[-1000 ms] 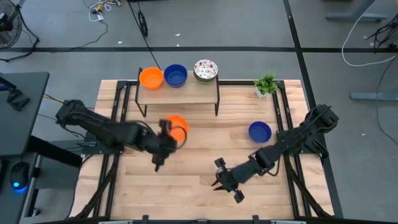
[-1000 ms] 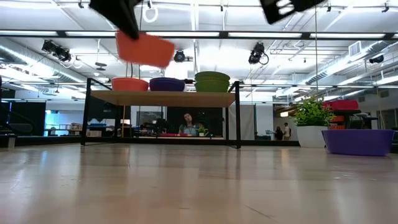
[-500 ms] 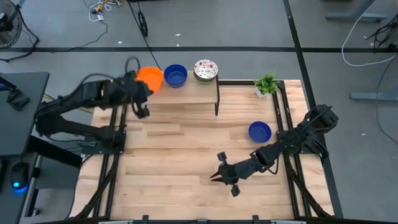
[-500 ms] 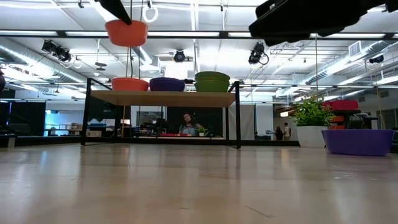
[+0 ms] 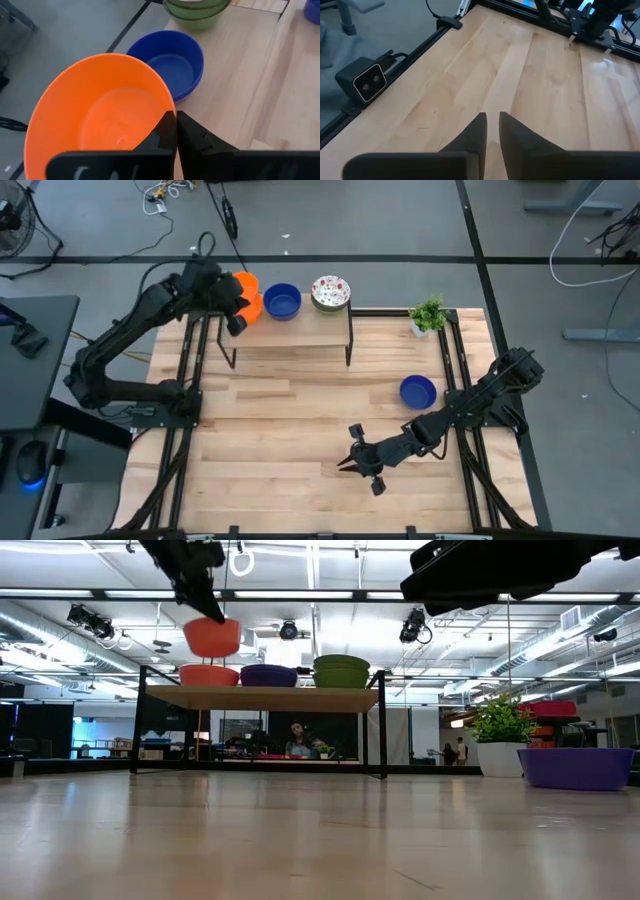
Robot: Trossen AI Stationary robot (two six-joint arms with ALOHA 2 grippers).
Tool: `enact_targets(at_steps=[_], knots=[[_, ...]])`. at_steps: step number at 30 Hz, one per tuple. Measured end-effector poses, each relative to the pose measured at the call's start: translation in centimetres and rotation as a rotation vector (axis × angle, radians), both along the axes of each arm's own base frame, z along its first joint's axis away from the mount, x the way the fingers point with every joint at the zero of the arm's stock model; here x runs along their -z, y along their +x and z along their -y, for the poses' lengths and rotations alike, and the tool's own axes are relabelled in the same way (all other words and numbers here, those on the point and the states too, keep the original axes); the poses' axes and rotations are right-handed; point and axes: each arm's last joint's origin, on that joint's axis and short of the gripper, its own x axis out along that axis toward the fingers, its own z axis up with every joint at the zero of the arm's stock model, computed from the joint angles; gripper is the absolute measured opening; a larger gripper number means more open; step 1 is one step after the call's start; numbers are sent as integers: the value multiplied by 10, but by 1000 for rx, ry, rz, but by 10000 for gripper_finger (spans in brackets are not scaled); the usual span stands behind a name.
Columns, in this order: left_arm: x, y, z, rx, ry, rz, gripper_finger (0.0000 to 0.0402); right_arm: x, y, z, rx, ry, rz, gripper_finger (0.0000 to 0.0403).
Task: Pick & Place Mini bowls
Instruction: Stack the orange bowl on top of the other orange bowls on the shelf
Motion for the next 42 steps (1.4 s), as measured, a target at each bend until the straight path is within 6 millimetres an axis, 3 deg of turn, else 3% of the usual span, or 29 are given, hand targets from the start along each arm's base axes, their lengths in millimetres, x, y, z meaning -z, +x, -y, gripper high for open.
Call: enact_targets(at_steps=[6, 15, 34, 42], knots=[[34, -3, -20, -40, -34, -12, 5, 0, 0, 0, 0, -3, -5, 52], [67, -7, -26, -66, -70, -43, 5, 0, 0, 0, 0, -3, -4, 52], [69, -6, -26, -99, -97, -14, 31, 0, 0, 0, 0, -2, -4, 52], [69, -6, -25, -82, -114, 1, 119, 0, 0, 0, 0, -3, -4, 52]])
